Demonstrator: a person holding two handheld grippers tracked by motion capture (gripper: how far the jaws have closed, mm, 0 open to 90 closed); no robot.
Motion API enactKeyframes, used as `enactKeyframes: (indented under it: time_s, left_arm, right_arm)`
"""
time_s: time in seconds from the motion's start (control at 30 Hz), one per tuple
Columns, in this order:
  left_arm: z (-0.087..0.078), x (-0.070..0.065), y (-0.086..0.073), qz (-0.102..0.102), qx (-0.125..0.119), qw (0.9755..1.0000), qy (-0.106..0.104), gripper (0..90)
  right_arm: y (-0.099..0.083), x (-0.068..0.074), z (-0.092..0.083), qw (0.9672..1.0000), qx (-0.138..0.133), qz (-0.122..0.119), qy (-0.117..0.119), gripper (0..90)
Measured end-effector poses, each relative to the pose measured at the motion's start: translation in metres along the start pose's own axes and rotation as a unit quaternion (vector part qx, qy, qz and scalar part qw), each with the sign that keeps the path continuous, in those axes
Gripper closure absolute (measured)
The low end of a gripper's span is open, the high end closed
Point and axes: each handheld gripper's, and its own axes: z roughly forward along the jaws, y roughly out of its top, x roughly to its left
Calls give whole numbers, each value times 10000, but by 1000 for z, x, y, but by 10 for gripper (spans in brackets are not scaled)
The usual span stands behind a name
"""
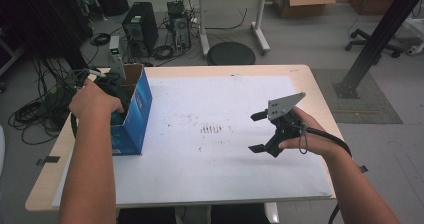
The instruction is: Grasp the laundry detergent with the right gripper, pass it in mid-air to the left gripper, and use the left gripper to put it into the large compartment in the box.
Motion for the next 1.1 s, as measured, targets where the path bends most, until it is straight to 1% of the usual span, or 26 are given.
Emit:
enactKeyframes:
  time_s: [0.23, 0.27, 0.33, 0.53, 0.6, 0.63, 0.7, 0.8, 0.93, 1.1]
  left_arm:
    - [0, 0, 0, -5, -3, 10000, -1, 382]
    - [1, 1, -1, -11, -64, 10000, -17, 381]
    - [1, 2, -2, -31, -106, 9999, -33, 381]
    - [0, 3, -3, -33, -68, 10000, -42, 376]
    - [-1, 3, -4, -37, -89, 9999, -43, 372]
    - [-1, 3, -4, -41, -95, 9999, -43, 361]
    - [-3, 3, -4, -72, -123, 9998, -109, 320]
    - [-4, 1, -4, -45, -127, 9999, -52, 311]
    - [-5, 0, -5, -42, -140, 9999, -60, 301]
    - [-12, 0, -8, -52, -148, 9999, -65, 301]
  right_arm:
    - [2, 1, 1, 10000, 3, -13, 18, 13]
    - [2, 1, 1, 10000, 0, -18, 24, 13]
    - [2, 1, 1, 10000, 7, -20, 24, 13]
    - [3, 2, 0, 10000, 3, -19, 33, 14]
    - [3, 2, 0, 10000, 0, -15, 27, 13]
    - [3, 2, 0, 10000, -11, -12, 31, 13]
    - [3, 2, 0, 10000, -6, -15, 28, 13]
    - [3, 3, 0, 10000, -4, -7, 27, 13]
    - [3, 3, 0, 10000, -8, -10, 28, 14]
    - [4, 4, -2, 10000, -16, -26, 16, 13]
